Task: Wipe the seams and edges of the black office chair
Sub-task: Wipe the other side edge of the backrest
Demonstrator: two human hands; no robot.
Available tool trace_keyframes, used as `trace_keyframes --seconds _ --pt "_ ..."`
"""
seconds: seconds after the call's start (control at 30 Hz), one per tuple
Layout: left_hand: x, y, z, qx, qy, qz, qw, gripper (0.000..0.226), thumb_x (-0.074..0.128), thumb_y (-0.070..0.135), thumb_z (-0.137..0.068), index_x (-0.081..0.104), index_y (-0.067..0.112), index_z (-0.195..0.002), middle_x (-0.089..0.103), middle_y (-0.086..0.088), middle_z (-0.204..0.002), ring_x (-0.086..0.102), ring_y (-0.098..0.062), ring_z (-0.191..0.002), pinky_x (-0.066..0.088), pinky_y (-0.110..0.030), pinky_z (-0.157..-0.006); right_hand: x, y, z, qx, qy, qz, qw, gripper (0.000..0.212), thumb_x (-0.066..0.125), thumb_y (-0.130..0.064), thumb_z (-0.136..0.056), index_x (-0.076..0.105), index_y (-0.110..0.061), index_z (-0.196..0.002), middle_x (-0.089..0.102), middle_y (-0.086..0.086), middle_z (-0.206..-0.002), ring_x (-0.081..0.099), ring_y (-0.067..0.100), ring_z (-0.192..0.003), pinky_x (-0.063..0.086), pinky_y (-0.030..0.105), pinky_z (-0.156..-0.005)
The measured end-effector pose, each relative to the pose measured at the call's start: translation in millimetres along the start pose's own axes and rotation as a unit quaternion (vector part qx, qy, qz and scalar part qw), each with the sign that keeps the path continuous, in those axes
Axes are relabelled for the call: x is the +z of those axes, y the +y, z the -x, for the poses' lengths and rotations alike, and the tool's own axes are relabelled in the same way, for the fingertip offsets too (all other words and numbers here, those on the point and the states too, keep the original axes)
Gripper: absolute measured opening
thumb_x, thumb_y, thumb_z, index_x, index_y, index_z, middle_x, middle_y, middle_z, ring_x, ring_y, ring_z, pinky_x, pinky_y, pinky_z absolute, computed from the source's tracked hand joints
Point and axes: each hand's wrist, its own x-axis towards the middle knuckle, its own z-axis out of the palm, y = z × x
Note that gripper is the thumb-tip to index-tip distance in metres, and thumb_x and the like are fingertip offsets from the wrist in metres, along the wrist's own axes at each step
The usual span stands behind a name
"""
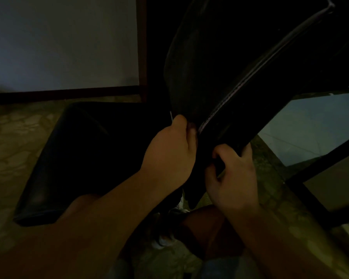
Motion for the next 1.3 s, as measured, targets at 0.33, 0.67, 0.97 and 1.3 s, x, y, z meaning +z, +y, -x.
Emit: trace_keyframes --seconds 0.33,0.67,0.97,1.3 --pt "-1.6 1.2 -1.2 0.011 0.009 -0.016 1.000 0.020 0.042 0.030 -0.107 0.044 0.020 -0.090 0.051 0.004 -0.071 0.054 -0.012 -0.060 0.047 -0.029 -0.063 0.4 0.0 0.0 0.000 -0.003 -0.007 1.000 0.020 0.066 -0.003 -0.076 0.054 -0.014 -0.087 0.044 0.003 -0.109 0.042 -0.010 -0.094 0.034 0.002 -0.063" --pt "-3.5 1.2 -10.9 0.002 0.016 0.014 1.000 0.023 0.044 0.028 -0.107 0.042 0.021 -0.085 0.052 0.002 -0.071 0.054 -0.013 -0.059 0.044 -0.027 -0.054 -0.3 -0.5 -1.0 -0.008 -0.002 -0.007 1.000 0.021 0.066 -0.003 -0.076 0.052 -0.016 -0.086 0.044 0.003 -0.110 0.041 -0.012 -0.094 0.036 0.004 -0.064" --pt "-7.5 2.7 -17.7 0.013 0.025 0.041 0.999 0.029 0.044 0.028 -0.106 0.039 0.023 -0.077 0.049 0.003 -0.067 0.048 -0.011 -0.056 0.045 -0.036 -0.055 0.9 -0.4 -0.8 -0.010 0.004 -0.015 1.000 0.019 0.064 -0.003 -0.076 0.052 -0.014 -0.085 0.045 0.003 -0.108 0.041 -0.012 -0.093 0.034 0.004 -0.062" --pt "-8.7 5.8 -18.2 0.016 0.028 0.029 0.999 0.027 0.046 0.029 -0.105 0.042 0.023 -0.079 0.051 0.004 -0.069 0.052 -0.010 -0.059 0.043 -0.025 -0.053 1.9 -0.7 -0.5 0.001 0.007 -0.016 1.000 0.020 0.066 -0.003 -0.075 0.054 -0.014 -0.087 0.042 0.003 -0.110 0.040 -0.015 -0.091 0.033 0.001 -0.062"
